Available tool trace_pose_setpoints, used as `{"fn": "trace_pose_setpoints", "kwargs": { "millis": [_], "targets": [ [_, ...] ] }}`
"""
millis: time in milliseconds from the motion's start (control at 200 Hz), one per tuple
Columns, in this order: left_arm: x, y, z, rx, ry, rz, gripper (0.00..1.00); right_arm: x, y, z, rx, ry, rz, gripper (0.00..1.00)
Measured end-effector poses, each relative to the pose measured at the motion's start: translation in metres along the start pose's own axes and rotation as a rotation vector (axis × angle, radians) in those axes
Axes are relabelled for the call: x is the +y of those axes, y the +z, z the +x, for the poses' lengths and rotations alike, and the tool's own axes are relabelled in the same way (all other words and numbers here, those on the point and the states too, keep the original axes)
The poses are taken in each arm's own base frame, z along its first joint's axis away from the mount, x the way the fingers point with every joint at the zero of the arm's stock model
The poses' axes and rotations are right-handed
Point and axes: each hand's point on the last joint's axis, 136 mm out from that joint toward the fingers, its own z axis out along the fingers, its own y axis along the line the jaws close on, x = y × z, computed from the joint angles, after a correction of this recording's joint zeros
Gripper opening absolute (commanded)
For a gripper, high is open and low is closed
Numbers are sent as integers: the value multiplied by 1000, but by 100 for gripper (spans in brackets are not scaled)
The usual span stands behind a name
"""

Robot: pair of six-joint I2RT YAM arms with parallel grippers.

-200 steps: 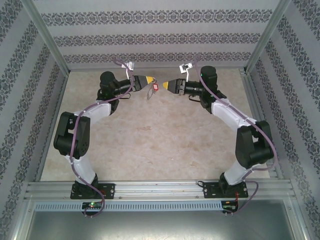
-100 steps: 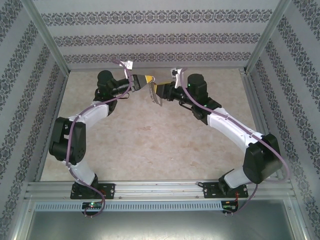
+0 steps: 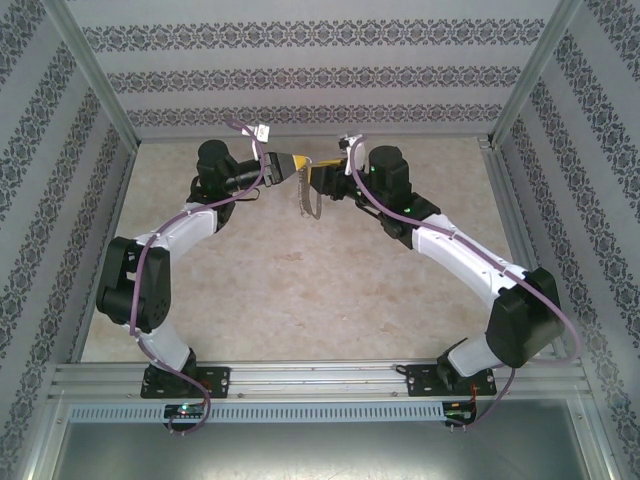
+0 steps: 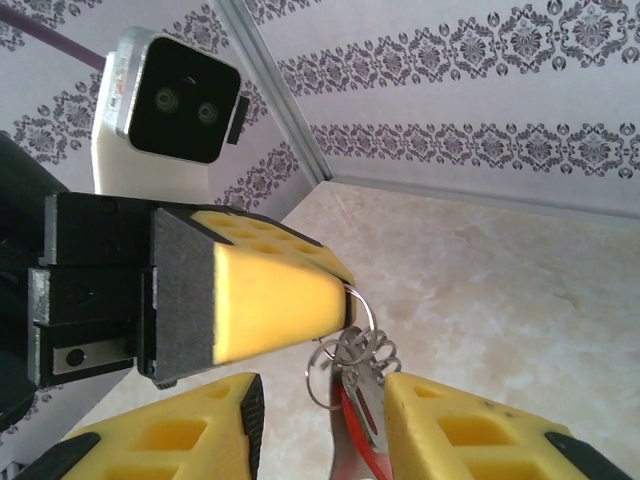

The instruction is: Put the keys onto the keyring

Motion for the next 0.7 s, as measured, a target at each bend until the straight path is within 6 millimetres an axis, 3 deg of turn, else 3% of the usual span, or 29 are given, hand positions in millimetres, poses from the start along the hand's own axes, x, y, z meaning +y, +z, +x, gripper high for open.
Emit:
{"fn": "trace_pose_setpoints", "kwargs": {
  "millis": [335, 620, 699],
  "targets": [
    [-1, 2, 3, 9, 2, 1, 0, -4, 8, 3, 16, 6, 4, 33],
    [-1, 3, 5, 15, -1, 0, 0, -6, 11, 7, 38, 3, 7, 4],
    [0, 3, 5, 16, -4, -2, 0, -6, 11, 7, 38, -7, 9, 0]
  ]
}}
